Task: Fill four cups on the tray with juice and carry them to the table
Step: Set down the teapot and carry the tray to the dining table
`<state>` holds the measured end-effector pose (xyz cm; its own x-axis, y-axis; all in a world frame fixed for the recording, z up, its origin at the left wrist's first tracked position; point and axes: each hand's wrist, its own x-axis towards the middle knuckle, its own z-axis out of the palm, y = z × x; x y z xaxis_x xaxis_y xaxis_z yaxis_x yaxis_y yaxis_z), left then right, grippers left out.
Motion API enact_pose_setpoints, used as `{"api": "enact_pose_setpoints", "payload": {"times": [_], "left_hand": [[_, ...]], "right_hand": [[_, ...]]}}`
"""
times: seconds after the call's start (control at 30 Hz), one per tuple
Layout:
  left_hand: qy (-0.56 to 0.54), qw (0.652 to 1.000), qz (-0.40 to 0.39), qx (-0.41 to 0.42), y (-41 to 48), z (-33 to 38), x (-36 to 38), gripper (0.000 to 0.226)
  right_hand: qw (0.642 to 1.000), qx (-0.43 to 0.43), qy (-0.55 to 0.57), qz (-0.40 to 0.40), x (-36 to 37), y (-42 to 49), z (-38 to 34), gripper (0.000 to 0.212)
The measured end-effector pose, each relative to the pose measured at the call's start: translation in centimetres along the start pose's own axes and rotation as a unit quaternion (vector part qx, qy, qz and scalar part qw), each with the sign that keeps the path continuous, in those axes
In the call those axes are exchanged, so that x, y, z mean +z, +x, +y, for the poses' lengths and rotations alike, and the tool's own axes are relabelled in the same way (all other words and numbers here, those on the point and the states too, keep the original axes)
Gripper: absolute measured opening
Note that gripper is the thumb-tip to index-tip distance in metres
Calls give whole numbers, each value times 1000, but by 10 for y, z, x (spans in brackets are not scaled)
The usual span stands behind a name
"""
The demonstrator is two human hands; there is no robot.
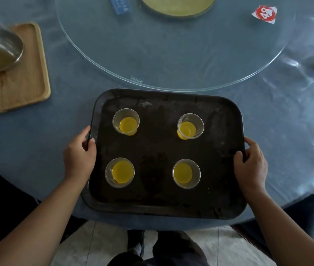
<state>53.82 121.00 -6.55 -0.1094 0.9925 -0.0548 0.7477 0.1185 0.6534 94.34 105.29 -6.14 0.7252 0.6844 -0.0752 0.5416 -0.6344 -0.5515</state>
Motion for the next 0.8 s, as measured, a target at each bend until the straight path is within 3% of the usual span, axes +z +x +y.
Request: {"api": "enact_pose_setpoints", "payload": {"times": [0.8], "left_hand": [[51,999,0,16,1,-7,6,42]], "right_hand": [[997,-42,-60,13,8,0,-2,51]]}}
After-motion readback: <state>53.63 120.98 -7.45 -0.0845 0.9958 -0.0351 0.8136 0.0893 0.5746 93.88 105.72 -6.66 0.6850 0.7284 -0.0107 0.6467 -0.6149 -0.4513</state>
